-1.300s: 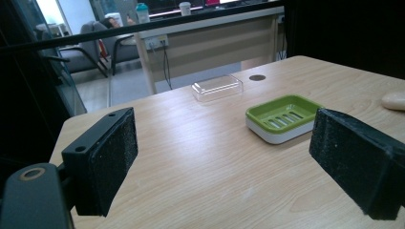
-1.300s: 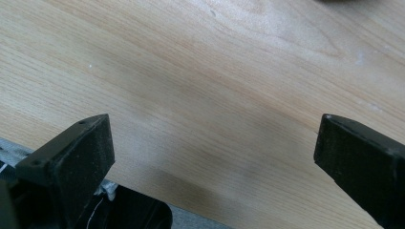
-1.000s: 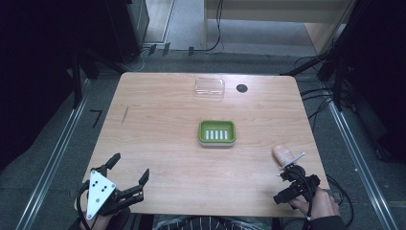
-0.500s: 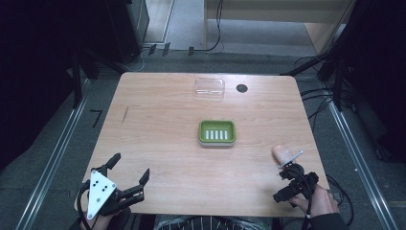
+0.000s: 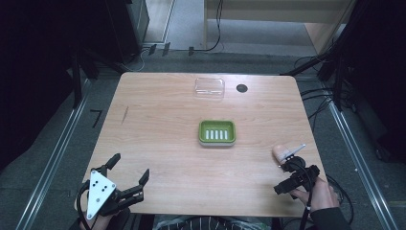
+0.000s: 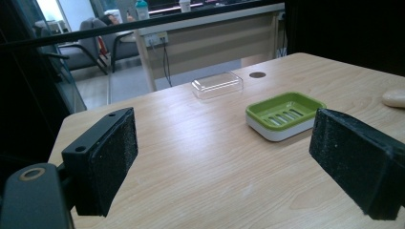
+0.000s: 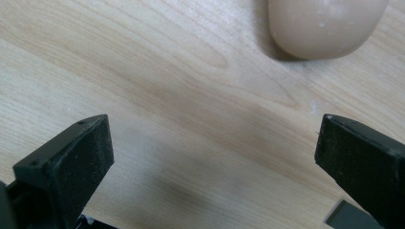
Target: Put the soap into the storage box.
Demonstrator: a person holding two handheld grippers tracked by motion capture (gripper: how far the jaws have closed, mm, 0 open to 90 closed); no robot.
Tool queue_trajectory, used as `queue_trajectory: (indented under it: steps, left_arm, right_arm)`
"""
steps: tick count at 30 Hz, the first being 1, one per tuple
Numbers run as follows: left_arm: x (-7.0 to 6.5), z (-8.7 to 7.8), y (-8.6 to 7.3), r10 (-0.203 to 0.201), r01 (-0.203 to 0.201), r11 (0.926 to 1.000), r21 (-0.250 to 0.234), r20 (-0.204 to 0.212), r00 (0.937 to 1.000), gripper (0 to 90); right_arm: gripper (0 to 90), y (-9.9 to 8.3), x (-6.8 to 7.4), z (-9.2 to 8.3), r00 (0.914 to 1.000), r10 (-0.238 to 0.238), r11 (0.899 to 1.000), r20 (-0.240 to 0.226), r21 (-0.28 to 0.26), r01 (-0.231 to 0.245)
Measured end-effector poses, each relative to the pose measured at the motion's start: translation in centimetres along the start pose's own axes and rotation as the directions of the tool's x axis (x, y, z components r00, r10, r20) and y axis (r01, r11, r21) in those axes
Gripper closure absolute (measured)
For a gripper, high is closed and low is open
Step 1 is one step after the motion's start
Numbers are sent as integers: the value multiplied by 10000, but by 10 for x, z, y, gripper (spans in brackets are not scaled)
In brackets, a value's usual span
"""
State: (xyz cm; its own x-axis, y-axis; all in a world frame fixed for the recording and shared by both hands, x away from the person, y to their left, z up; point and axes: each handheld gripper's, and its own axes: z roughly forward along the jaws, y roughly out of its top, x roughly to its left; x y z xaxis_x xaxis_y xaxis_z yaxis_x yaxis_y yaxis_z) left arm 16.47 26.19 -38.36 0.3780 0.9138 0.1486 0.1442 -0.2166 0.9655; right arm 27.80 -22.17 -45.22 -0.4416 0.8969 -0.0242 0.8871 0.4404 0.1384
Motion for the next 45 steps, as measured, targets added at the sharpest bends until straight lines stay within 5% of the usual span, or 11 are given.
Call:
queue_trajectory:
  steps: [28, 45]
  left_arm:
    - [-1, 1, 1, 125, -125, 9999, 30, 43, 9999, 96]
    - [-1, 1, 1, 137, -138, 9999, 20, 40, 9999, 96]
  right_arm:
    - [0, 26, -7, -5, 9982, -565, 9975, 186, -408, 572]
    - [0, 49, -31, 0, 9984, -561, 9972, 111, -497, 566]
